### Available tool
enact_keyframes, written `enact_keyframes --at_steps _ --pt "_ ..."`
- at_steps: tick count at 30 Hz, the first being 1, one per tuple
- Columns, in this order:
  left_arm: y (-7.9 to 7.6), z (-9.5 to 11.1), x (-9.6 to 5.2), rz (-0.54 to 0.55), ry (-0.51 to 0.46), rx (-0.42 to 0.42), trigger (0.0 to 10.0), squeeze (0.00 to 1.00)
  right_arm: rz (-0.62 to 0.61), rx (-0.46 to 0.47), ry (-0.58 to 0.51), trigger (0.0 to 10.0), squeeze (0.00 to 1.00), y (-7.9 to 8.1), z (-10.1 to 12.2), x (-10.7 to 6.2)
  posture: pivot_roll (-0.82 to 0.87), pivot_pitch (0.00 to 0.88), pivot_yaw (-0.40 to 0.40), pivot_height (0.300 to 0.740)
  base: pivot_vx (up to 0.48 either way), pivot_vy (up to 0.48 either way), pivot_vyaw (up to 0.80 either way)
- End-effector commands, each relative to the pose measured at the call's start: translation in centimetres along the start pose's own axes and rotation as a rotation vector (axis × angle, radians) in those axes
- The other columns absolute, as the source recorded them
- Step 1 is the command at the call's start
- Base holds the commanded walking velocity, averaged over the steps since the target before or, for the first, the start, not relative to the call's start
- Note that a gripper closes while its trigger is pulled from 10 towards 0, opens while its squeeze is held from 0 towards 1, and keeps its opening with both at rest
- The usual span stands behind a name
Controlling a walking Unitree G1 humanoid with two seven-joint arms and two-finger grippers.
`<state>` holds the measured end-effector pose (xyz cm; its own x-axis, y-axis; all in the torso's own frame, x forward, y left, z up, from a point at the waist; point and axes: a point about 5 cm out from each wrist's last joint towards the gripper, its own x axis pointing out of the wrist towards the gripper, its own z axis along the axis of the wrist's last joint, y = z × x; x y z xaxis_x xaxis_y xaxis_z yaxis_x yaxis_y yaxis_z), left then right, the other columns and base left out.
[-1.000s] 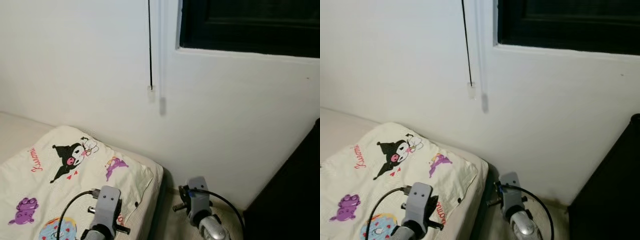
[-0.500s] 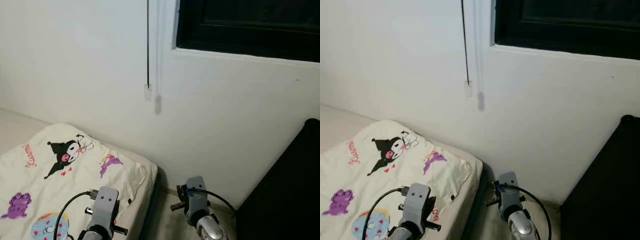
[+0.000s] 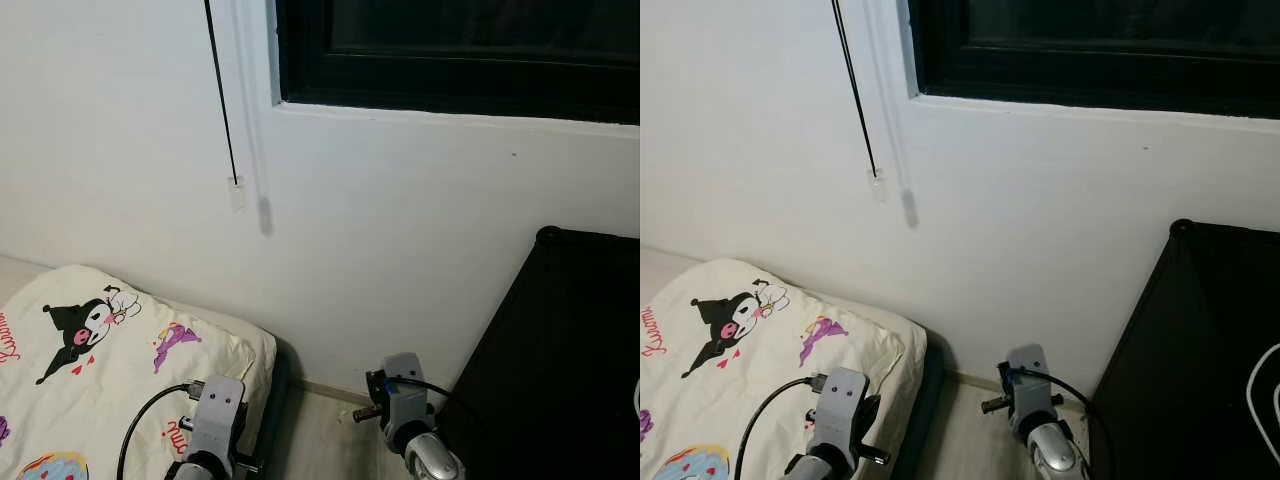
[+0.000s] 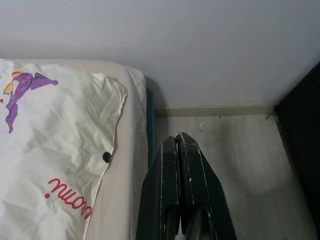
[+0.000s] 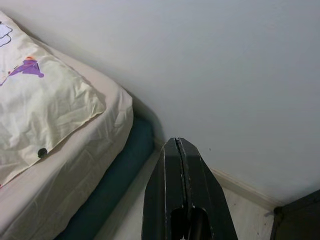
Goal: Clean up the room
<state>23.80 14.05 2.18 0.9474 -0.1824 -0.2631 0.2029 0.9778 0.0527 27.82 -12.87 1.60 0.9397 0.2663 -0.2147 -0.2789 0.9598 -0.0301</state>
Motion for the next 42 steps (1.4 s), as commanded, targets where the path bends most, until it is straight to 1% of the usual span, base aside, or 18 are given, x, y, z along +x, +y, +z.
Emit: enact_keyframes --at_steps 1,5,12,13,15,16,21,27,31,37,38,42 --pt "0.3 -0.6 -0.3 0.008 0.03 0.007 10.0 0.0 0.003 0.02 0.024 10.0 0.0 0.2 -0.5 -0.1 -0.03 0.122 -0.014 0.74 0.0 0.0 0.0" --pt "0.2 -0.6 -0.3 0.001 0.025 0.02 10.0 0.0 0.003 0.021 0.023 10.0 0.0 0.2 -0.5 -0.1 -0.03 0.123 -0.014 0.74 0.0 0.0 0.0" --pt "0.3 -0.4 -0.2 0.015 0.022 0.013 10.0 0.0 0.002 0.023 0.023 10.0 0.0 0.1 -0.5 -0.1 -0.03 0.122 -0.015 0.74 0.0 -0.463 0.0" --pt "0.3 -0.6 -0.2 0.023 0.038 -0.012 10.0 0.0 0.002 0.024 0.023 10.0 0.0 0.1 -0.5 -0.1 -0.03 0.121 -0.016 0.74 0.0 -0.48 0.0" --pt "0.6 -0.7 -0.2 0.044 0.057 -0.042 10.0 0.0 0.003 0.024 0.023 10.0 0.0 0.1 -0.5 -0.1 -0.03 0.121 -0.016 0.74 0.0 0.0 0.0" --pt "0.6 -0.7 -0.2 0.044 0.057 -0.042 10.0 0.0 0.003 0.024 0.023 10.0 0.0 0.1 -0.5 -0.1 -0.03 0.121 -0.016 0.74 0.0 0.0 0.0" --pt "0.9 -0.7 -0.2 0.053 0.047 -0.068 10.0 0.0 0.007 0.021 0.023 10.0 0.0 0.1 -0.4 -0.1 -0.03 0.117 -0.023 0.74 0.0 0.444 0.0" --pt "1.2 -0.8 -0.3 0.081 0.05 -0.026 10.0 0.0 0.016 0.018 0.021 10.0 0.0 0.3 -0.3 0.1 -0.03 0.11 -0.024 0.74 0.0 0.0 0.0" --pt "1.3 -0.8 -0.3 0.087 0.054 -0.025 10.0 0.0 0.017 0.018 0.021 10.0 0.0 0.3 -0.3 0.1 -0.03 0.105 -0.025 0.74 0.0 0.0 0.0" --pt "1.2 -0.6 -0.2 0.078 0.032 -0.014 10.0 0.0 0.018 0.015 0.021 10.0 0.0 0.3 -0.3 0.1 -0.03 0.099 -0.024 0.74 0.0 0.0 0.0" --pt "1.2 -0.7 -0.2 0.076 0.031 -0.006 10.0 0.0 0.026 -0.01 0.024 10.0 0.0 0.3 -0.4 0.0 -0.03 0.095 -0.022 0.74 0.0 0.0 0.0" --pt "0.9 -0.6 -0.3 0.066 0.021 0.007 10.0 0.0 0.032 -0.033 0.03 10.0 0.0 0.3 -0.5 -0.1 -0.03 0.094 -0.02 0.74 0.0 0.0 0.61"
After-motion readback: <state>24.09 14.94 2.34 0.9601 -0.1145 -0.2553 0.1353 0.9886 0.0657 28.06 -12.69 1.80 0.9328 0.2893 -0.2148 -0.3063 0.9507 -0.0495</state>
